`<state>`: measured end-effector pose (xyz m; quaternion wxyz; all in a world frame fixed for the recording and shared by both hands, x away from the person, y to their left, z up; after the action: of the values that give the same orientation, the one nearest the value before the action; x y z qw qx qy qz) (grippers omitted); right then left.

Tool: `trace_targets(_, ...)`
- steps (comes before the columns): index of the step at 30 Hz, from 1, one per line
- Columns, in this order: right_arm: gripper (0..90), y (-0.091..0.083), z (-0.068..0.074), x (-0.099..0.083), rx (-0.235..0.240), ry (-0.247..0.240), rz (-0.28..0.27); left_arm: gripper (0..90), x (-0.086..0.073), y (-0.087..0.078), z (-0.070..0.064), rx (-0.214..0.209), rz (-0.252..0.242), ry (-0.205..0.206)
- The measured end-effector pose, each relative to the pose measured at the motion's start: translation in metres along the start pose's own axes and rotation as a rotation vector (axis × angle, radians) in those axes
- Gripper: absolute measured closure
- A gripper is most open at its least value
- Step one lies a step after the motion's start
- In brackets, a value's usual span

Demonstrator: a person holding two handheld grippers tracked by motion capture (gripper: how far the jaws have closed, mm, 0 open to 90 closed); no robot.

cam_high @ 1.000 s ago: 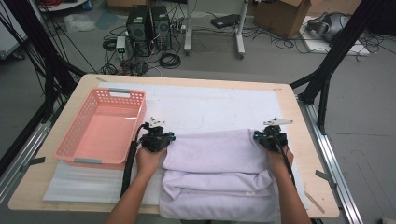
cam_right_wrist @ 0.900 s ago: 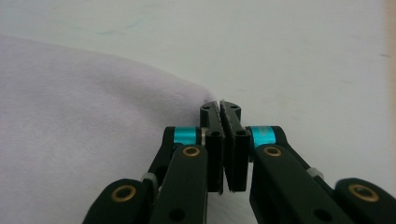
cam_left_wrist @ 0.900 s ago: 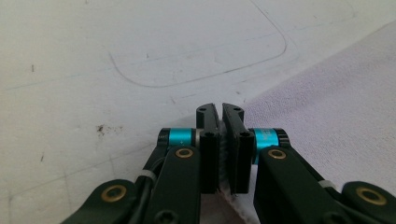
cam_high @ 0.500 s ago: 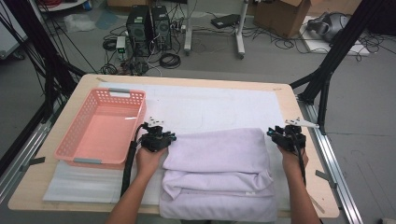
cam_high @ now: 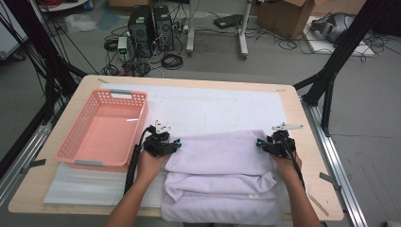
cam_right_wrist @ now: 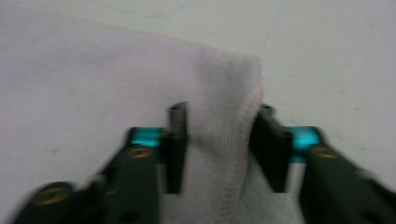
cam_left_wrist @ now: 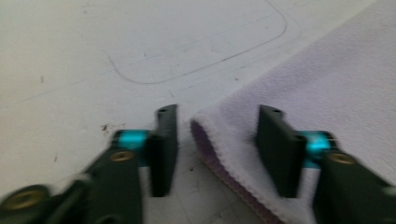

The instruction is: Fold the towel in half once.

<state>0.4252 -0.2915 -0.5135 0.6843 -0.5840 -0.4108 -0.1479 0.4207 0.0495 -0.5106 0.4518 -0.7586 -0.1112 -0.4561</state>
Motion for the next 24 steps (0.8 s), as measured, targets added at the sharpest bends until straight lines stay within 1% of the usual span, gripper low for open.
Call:
trace_targets(1, 82.3, 0.000, 0.005, 0.000, 0.027, -0.004, -0.003, 85.0, 0.000, 0.001, -0.001, -0.008, 0.000, -0.018)
trace_targets(2, 83.7, -0.001, 0.006, 0.000, 0.007, -0.026, -0.006, 85.2, 0.002, 0.002, -0.002, 0.003, 0.000, -0.020)
trace_targets(3, 84.6, -0.001, 0.006, 0.001, 0.000, -0.039, -0.006, 85.6, 0.003, 0.002, -0.001, 0.010, 0.009, -0.017)
trace_targets(4, 84.9, -0.001, 0.006, 0.001, -0.001, -0.039, -0.009, 85.7, 0.007, 0.003, 0.001, 0.023, 0.006, -0.023)
trace_targets(5, 85.1, -0.001, 0.003, 0.003, -0.013, -0.039, -0.019, 85.8, 0.012, 0.003, 0.003, 0.023, -0.010, -0.031)
trace_targets(6, 85.2, -0.001, -0.001, 0.006, -0.021, -0.030, -0.035, 85.8, 0.019, 0.002, 0.005, 0.023, -0.031, -0.048)
trace_targets(7, 85.3, -0.002, -0.003, 0.009, -0.028, -0.019, -0.048, 85.8, 0.025, 0.002, 0.008, 0.027, -0.042, -0.061)
trace_targets(8, 85.3, -0.002, -0.005, 0.013, -0.038, -0.017, -0.065, 85.8, 0.032, 0.003, 0.012, 0.037, -0.055, -0.062)
trace_targets(9, 85.3, -0.002, -0.006, 0.018, -0.047, -0.022, -0.077, 85.8, 0.038, 0.004, 0.016, 0.046, -0.064, -0.070)
trace_targets(10, 85.3, -0.001, -0.007, 0.023, -0.057, -0.023, -0.093, 85.8, 0.043, 0.006, 0.021, 0.052, -0.063, -0.083)
trace_targets(12, 85.3, 0.003, -0.011, 0.033, -0.065, -0.014, -0.106, 85.8, 0.055, 0.010, 0.031, 0.059, -0.091, -0.115)
trace_targets(13, 85.2, 0.005, -0.013, 0.037, -0.069, -0.003, -0.110, 85.8, 0.060, 0.012, 0.035, 0.066, -0.093, -0.117)
trace_targets(14, 85.2, 0.008, -0.015, 0.043, -0.077, -0.004, -0.125, 85.8, 0.064, 0.015, 0.039, 0.066, -0.106, -0.125)
trace_targets(16, 85.2, 0.013, -0.020, 0.052, -0.090, 0.012, -0.136, 85.8, 0.068, 0.022, 0.046, 0.077, -0.097, -0.131)
trace_targets(17, 85.2, 0.016, -0.022, 0.056, -0.098, 0.021, -0.140, 85.8, 0.071, 0.025, 0.049, 0.079, -0.088, -0.127)
trace_targets(18, 85.2, 0.018, -0.025, 0.060, -0.104, 0.025, -0.143, 85.8, 0.073, 0.029, 0.051, 0.082, -0.090, -0.137)
trace_targets(20, 85.2, 0.024, -0.030, 0.065, -0.117, 0.038, -0.145, 85.8, 0.079, 0.034, 0.055, 0.086, -0.082, -0.133)
trace_targets(21, 85.2, 0.027, -0.032, 0.068, -0.120, 0.047, -0.145, 85.8, 0.083, 0.037, 0.056, 0.093, -0.087, -0.128)
trace_targets(22, 85.2, 0.029, -0.035, 0.071, -0.122, 0.057, -0.150, 85.8, 0.087, 0.039, 0.058, 0.093, -0.099, -0.134)
trace_targets(23, 85.2, 0.031, -0.038, 0.073, -0.130, 0.062, -0.157, 85.8, 0.091, 0.041, 0.060, 0.096, -0.093, -0.134)
trace_targets(24, 85.2, 0.033, -0.041, 0.075, -0.131, 0.080, -0.159, 85.8, 0.096, 0.043, 0.062, 0.099, -0.097, -0.125)
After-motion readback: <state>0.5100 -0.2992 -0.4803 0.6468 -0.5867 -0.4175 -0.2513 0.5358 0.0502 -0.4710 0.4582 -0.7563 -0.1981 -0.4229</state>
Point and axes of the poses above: each handheld gripper's, and its own axes: y roughly forward along the jaws, x roughly out of its top, z roughly to its left, the point moved 10 cm from there along y, roughly forward along the jaws, and after that the axes turned 7 degrees about -x, right-handed, at the moved point
